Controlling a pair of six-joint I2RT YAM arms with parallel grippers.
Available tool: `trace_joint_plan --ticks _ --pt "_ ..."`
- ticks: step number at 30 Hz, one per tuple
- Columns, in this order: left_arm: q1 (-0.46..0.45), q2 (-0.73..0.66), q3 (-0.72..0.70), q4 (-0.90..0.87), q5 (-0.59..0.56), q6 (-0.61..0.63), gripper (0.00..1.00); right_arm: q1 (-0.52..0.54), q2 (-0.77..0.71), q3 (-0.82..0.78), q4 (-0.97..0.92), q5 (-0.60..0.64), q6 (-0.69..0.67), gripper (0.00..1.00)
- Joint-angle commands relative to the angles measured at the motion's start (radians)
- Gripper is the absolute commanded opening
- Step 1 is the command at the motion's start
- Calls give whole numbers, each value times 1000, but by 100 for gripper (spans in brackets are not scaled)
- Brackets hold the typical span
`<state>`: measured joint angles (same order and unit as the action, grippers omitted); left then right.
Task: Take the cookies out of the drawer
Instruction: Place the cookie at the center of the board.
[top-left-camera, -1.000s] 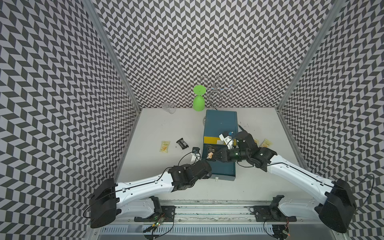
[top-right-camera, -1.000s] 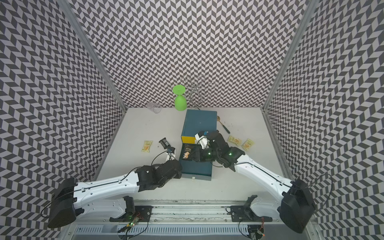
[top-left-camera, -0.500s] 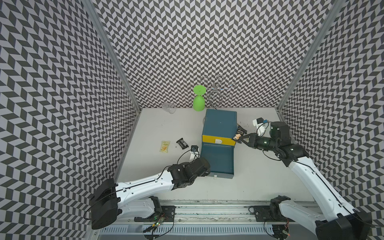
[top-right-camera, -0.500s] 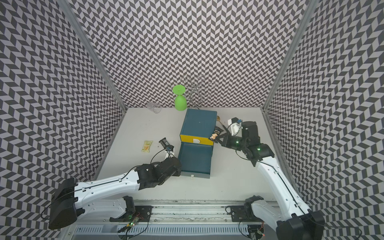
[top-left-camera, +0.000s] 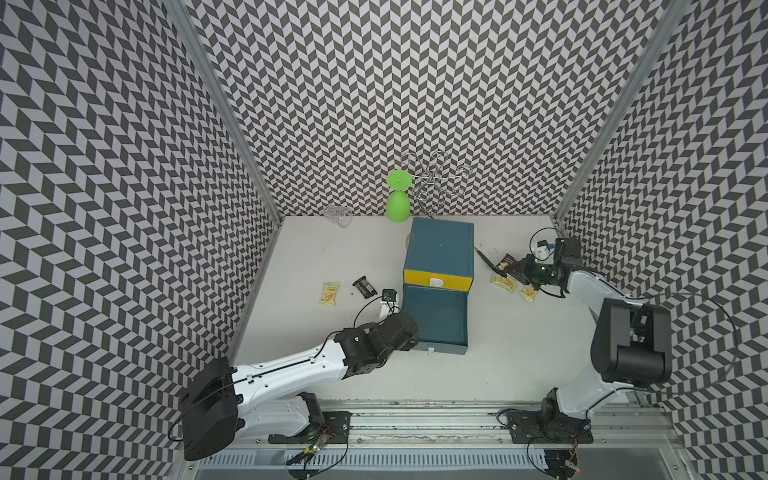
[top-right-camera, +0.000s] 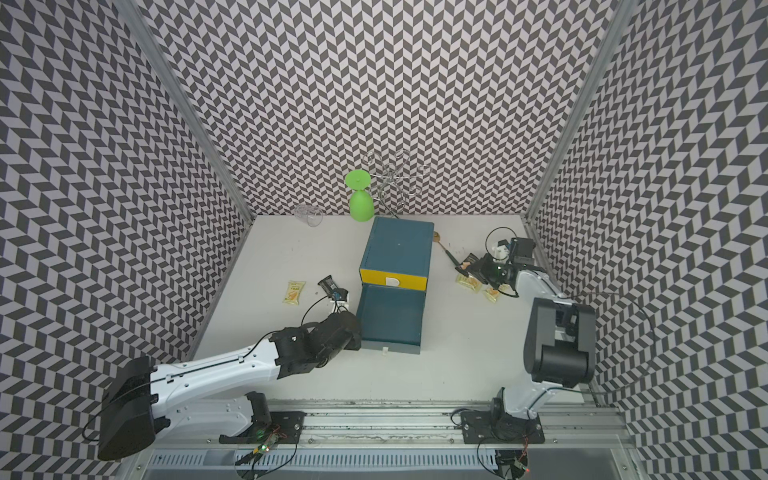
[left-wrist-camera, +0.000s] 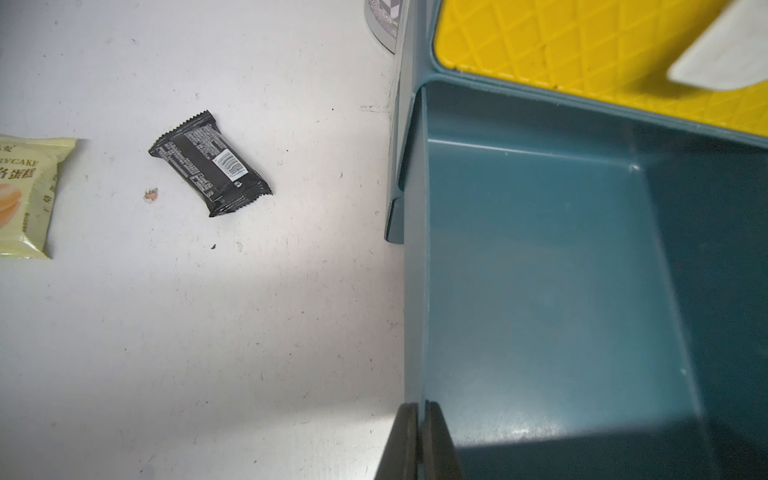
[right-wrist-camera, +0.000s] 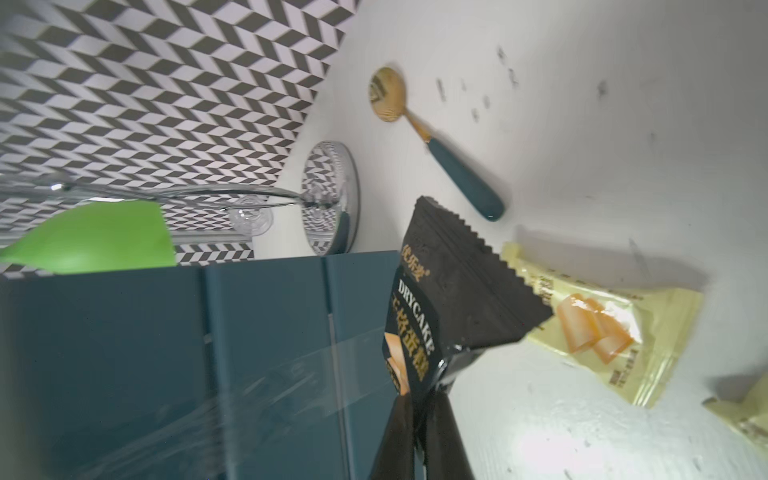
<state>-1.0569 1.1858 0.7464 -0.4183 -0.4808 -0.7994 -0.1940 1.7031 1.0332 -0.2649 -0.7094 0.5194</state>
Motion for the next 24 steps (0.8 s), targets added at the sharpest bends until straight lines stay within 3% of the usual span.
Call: trace_joint_plan --ticks 1,11,14,15,16,21,24 --pt "10 -11 10 111 -3 14 7 -15 37 36 133 35 23 0" --pt "17 -40 -13 124 7 17 8 -70 157 73 305 82 96 0" --pt "24 -46 -22 123 7 19 8 -73 207 132 259 79 103 0" --pt "27 -48 -27 128 10 21 9 -74 219 146 256 73 108 33" --pt "28 -50 -30 131 11 23 10 -75 225 151 258 60 109 40" --pt "34 -57 -34 128 9 28 12 -75 152 136 277 16 118 53" --pt "35 -64 -35 131 10 26 15 -70 71 113 274 -21 113 54"
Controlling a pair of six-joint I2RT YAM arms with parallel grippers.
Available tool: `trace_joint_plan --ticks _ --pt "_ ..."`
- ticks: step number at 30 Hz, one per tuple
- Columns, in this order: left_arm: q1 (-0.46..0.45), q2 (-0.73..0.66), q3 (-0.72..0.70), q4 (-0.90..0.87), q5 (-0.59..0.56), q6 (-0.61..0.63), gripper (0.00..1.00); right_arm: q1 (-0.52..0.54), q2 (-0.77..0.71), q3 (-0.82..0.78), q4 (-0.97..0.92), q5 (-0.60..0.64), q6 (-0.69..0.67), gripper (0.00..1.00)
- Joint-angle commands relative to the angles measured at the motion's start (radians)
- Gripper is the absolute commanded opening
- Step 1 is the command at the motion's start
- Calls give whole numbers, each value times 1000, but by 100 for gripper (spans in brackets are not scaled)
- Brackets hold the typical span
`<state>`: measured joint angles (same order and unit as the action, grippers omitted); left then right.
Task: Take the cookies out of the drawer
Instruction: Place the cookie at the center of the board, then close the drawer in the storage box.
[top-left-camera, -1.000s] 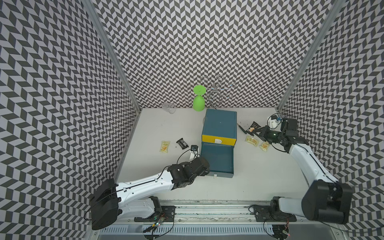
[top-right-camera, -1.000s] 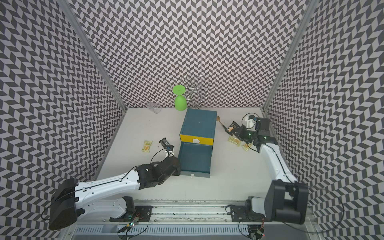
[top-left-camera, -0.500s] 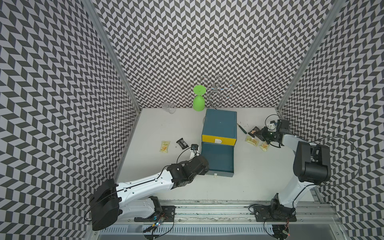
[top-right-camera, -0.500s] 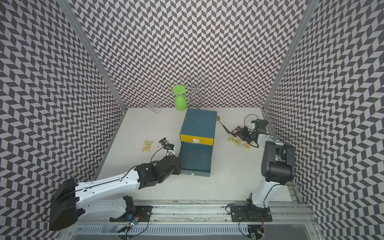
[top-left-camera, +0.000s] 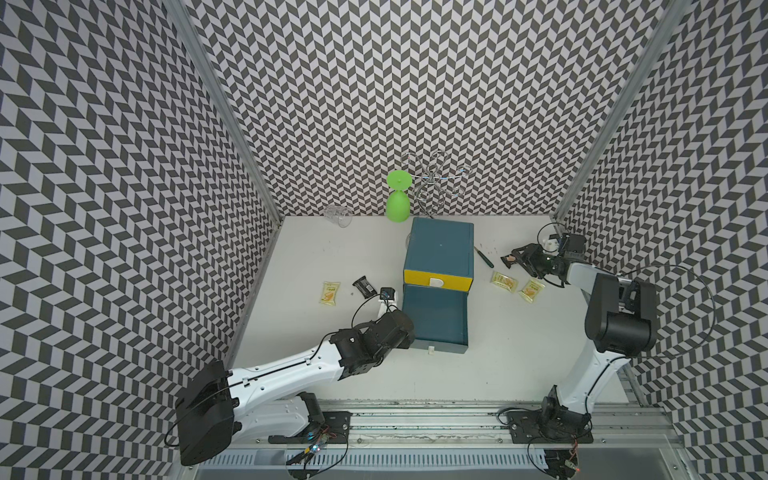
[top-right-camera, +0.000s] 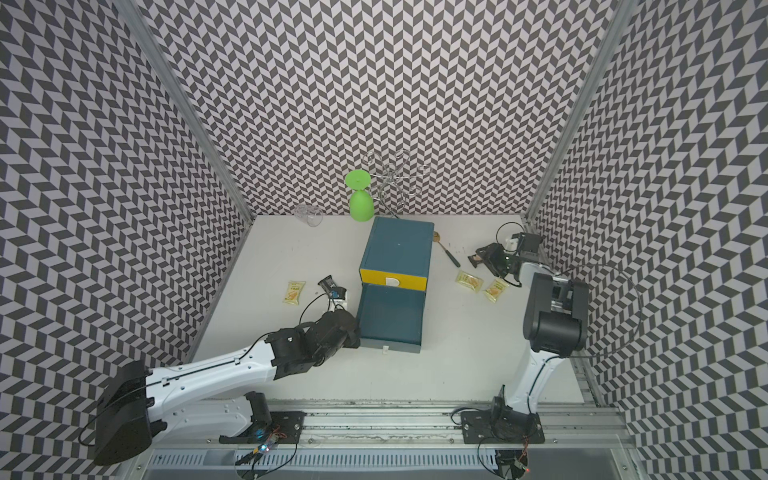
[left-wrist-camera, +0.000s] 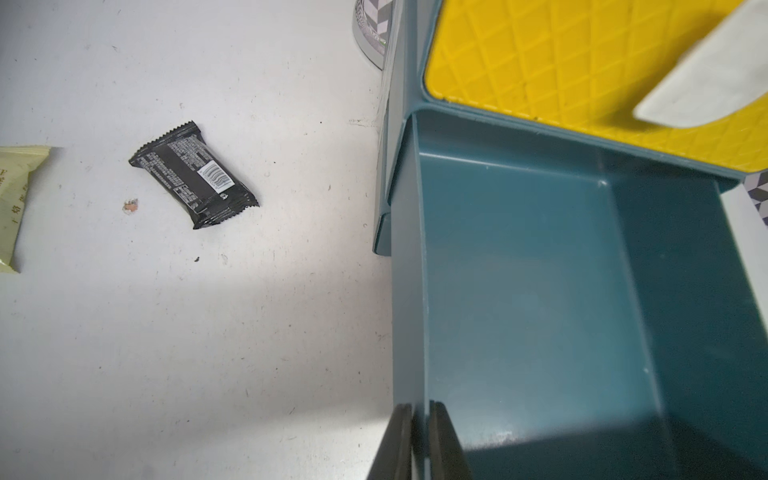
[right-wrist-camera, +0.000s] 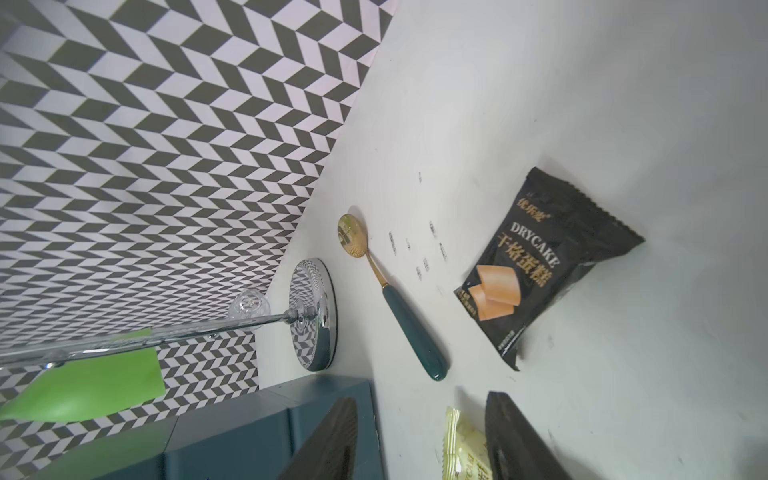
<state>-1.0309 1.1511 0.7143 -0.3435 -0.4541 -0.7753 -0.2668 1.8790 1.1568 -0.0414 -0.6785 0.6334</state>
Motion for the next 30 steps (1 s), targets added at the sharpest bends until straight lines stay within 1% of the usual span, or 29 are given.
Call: trace_joint_plan --ticks 1,3,5,6,9,10,13,14,16,21,23,25,26,27,29,30 --pt "9 -32 -4 58 -17 1 17 11 -138 -22 57 -72 -3 54" --pt "9 -38 -3 68 -18 8 23 41 -216 -39 42 -112 -19 53" --pt "11 -40 -1 75 -23 15 25 89 -296 -36 -3 -122 -59 53" --pt "14 -37 1 76 -28 18 25 135 -344 -33 -30 -109 -75 53" --pt "21 -23 -2 89 -38 24 27 255 -412 -13 -109 -109 -75 53" --pt "24 -20 -3 91 -37 24 29 292 -422 -5 -135 -109 -75 53" --pt "26 -25 12 62 -55 6 40 380 -440 8 -174 -109 -75 53" --pt "26 -42 16 48 -63 -1 44 403 -448 12 -180 -109 -75 53" --pt "25 -92 18 31 -77 -8 50 442 -459 13 -167 -109 -75 53" --pt "25 -223 51 -47 -123 -3 56 518 -431 45 -188 -109 -75 53" --pt "22 -268 73 -91 -122 -5 56 534 -415 51 -190 -109 -75 53" --pt "-9 -309 79 -112 -107 -5 54 542 -395 58 -191 -109 -75 53" --pt "-32 -329 72 -112 -91 -5 52 548 -386 64 -195 -9 -183 53" --pt "-64 -346 57 -114 -69 -22 48 552 -373 73 -205 82 -285 31" --pt "-142 -369 13 -113 -26 -75 39 559 -351 95 -228 97 -304 27" --pt "-206 -382 -13 -129 -32 -128 33 561 -339 105 -238 101 -312 24"
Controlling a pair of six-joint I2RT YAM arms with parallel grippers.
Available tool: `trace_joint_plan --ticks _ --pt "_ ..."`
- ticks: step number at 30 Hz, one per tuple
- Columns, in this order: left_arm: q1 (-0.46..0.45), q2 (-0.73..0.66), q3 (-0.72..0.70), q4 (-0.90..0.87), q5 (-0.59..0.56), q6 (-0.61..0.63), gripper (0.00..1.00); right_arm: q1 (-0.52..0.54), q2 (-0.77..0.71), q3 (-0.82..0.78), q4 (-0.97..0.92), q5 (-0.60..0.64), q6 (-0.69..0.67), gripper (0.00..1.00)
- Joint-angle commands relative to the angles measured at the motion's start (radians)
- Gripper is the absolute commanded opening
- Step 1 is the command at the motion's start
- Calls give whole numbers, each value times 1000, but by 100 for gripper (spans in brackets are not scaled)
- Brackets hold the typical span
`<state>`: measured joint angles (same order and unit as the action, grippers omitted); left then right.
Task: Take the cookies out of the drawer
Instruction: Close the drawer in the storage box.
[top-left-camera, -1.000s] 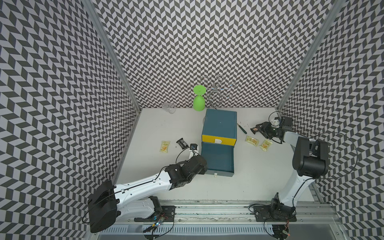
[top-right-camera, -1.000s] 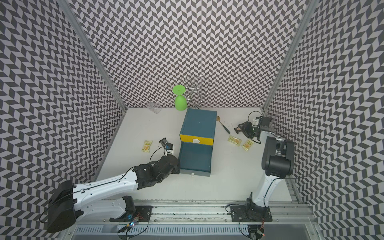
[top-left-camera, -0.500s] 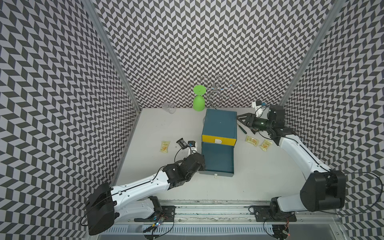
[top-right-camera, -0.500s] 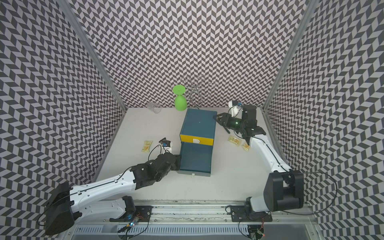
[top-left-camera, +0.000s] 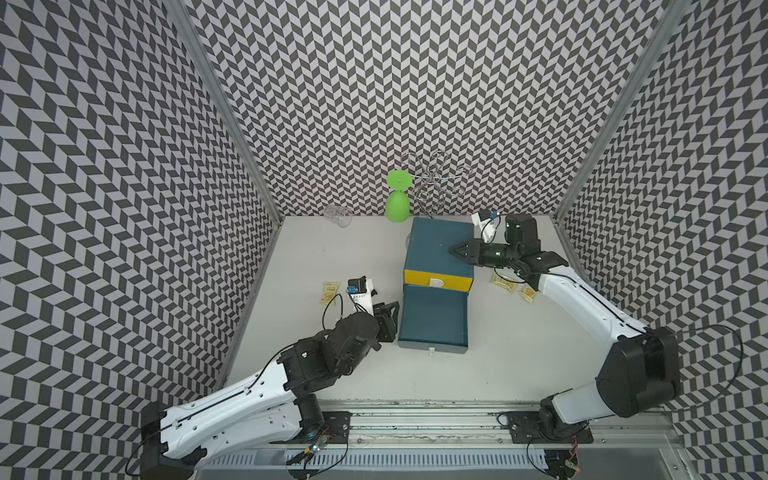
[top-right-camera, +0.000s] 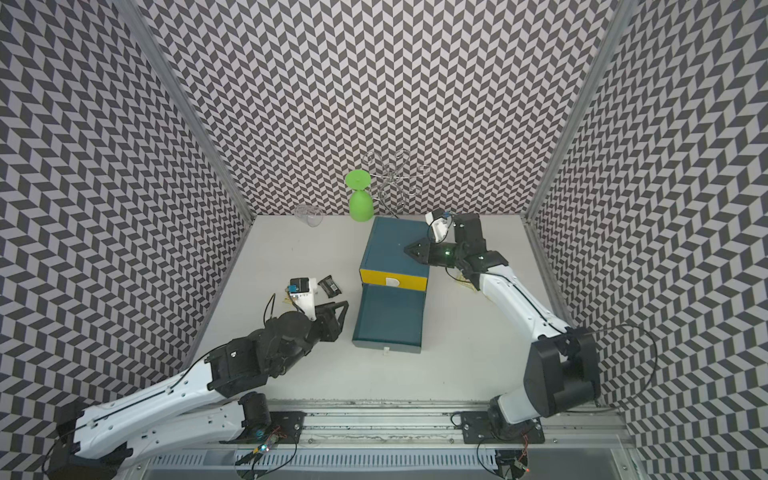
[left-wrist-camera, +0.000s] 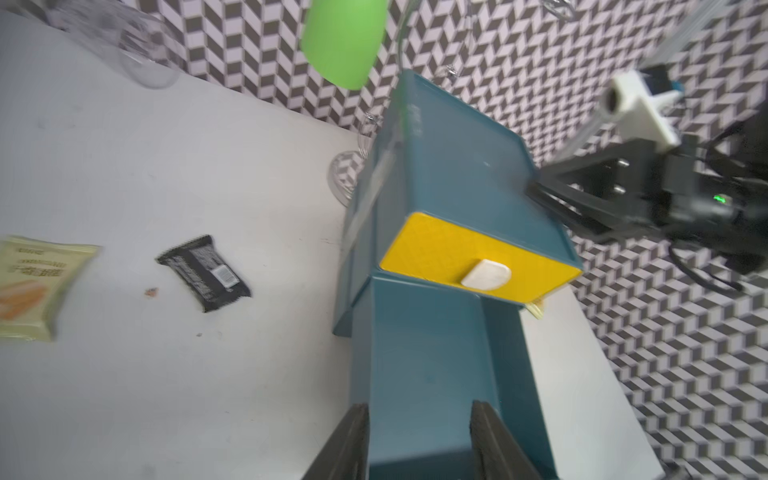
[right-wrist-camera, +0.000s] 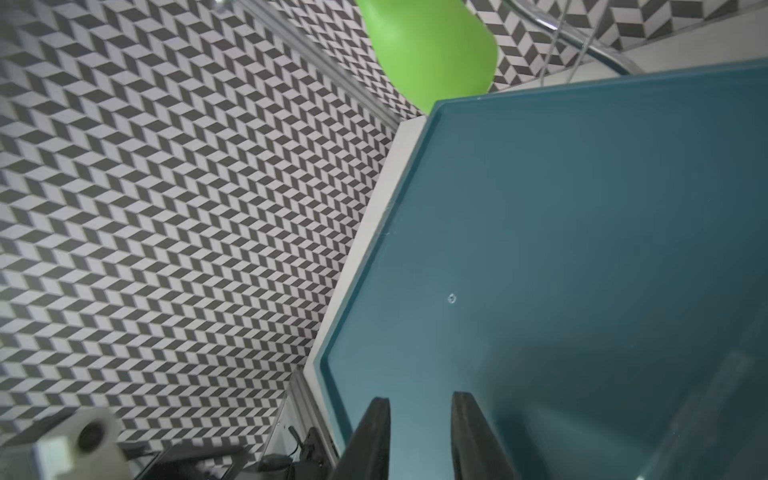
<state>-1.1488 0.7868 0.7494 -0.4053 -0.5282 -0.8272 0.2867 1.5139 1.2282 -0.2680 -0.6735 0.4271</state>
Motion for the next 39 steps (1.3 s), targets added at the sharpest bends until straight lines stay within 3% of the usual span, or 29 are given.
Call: trace_joint_plan --ticks 1,5,7,10,13,18,21,27,34,39 --pt "-162 -33 -73 -91 14 -141 27 10 39 47 -26 99 -117 22" --pt "-495 -64 -153 -97 -127 -389 5 17 74 100 -111 132 -160 18" --pt "-629 -4 -169 -56 -196 -483 1 17 78 104 -114 142 -159 17" --pt "-695 164 -145 -11 -199 -565 0 21 88 110 -113 142 -154 17" --pt "-700 303 -137 58 -203 -623 0 23 94 108 -108 144 -148 16" --pt "-623 355 -189 152 -278 -633 0 26 96 100 -102 149 -146 16" --pt "-548 332 -238 302 -289 -514 0 25 99 102 -107 152 -149 15" --pt "-378 363 -315 567 -199 -341 0 25 105 107 -114 161 -156 15" --pt "-229 403 -340 797 -146 -234 0 25 122 95 -102 158 -154 15" --pt "-100 490 -321 924 -34 -189 0 25 143 96 -88 148 -146 14"
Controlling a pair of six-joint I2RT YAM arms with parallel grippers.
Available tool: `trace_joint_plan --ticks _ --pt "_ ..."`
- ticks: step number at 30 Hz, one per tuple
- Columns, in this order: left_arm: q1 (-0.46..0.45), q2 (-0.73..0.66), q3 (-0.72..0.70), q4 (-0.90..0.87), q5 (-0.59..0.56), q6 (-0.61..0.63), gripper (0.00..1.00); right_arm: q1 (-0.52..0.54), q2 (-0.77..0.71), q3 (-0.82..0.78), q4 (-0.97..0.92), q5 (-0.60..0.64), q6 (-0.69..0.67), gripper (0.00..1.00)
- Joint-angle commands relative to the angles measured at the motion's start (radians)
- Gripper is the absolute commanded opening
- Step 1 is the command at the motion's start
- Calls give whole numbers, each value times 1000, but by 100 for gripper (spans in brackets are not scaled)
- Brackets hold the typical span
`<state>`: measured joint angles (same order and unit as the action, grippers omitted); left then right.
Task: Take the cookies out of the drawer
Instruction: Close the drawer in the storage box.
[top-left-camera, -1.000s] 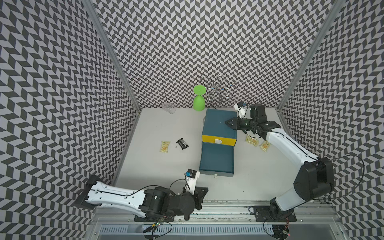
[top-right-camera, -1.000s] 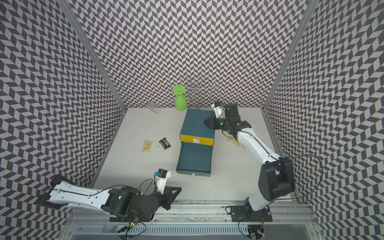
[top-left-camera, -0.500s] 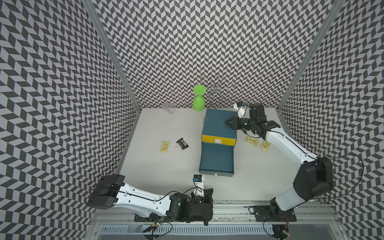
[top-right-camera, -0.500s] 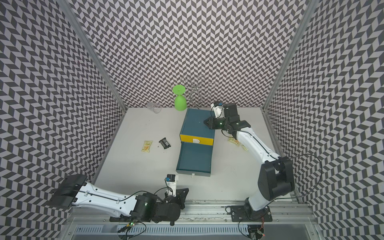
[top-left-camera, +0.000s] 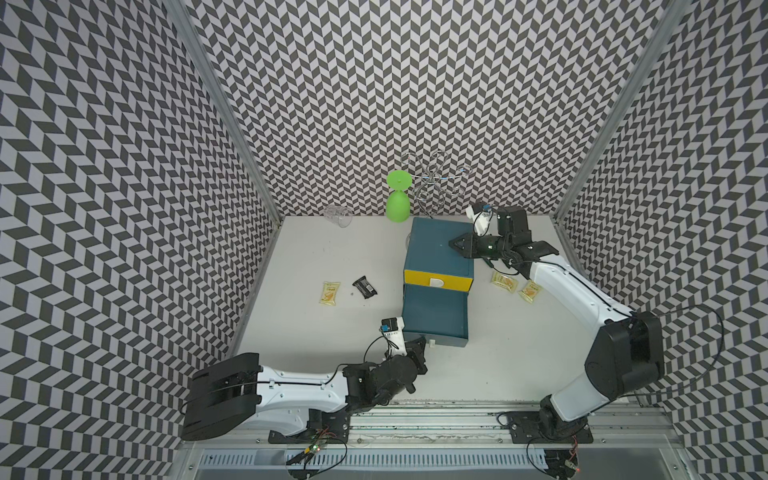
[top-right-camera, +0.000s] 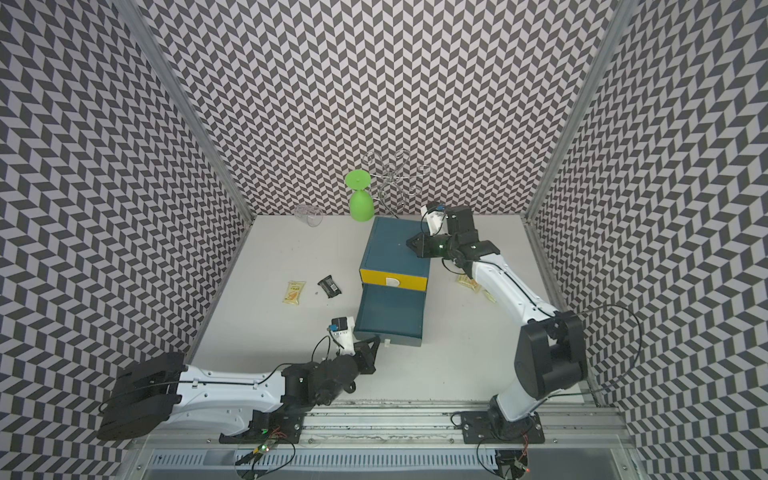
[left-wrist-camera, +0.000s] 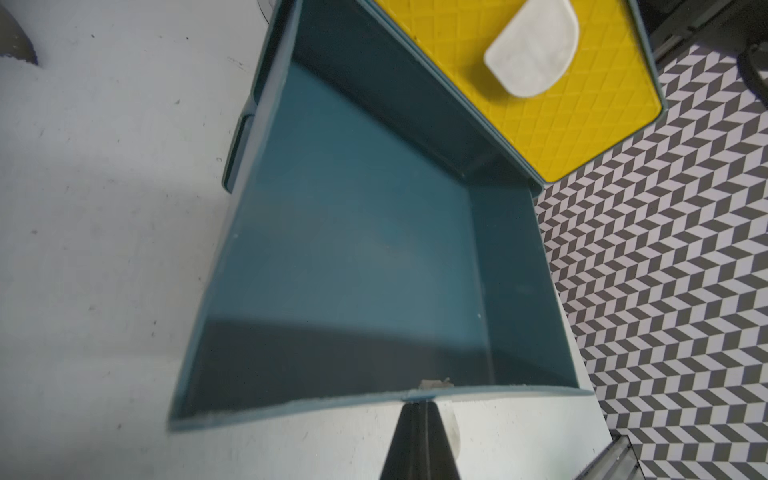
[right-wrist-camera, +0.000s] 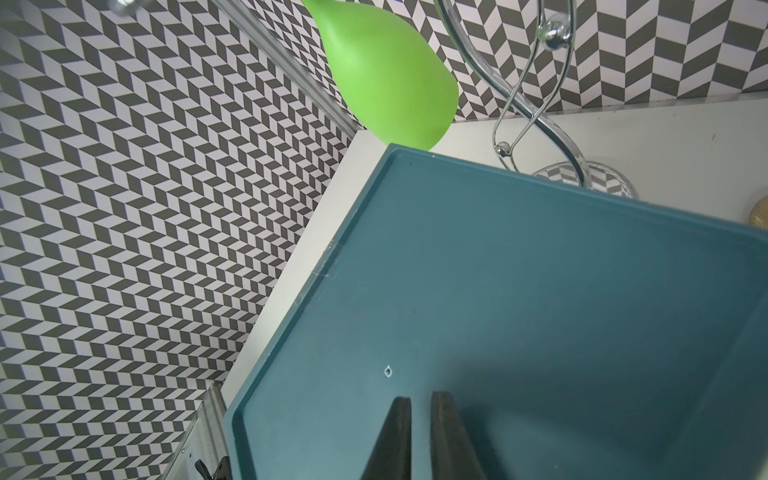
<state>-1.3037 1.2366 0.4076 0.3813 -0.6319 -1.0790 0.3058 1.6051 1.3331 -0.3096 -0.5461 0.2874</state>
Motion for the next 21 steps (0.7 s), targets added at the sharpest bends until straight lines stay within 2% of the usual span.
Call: trace_joint_plan --ticks 1,11,15,21 --pt "70 55 27 150 83 68 0 7 57 -7 -50 17 -7 14" --pt "200 253 147 278 150 132 0 6 94 2 -62 19 -17 14" --pt "227 354 179 348 133 104 0 6 104 6 -74 8 -15 12" --pt "237 461 204 436 48 49 0 6 102 -5 -81 2 -20 12"
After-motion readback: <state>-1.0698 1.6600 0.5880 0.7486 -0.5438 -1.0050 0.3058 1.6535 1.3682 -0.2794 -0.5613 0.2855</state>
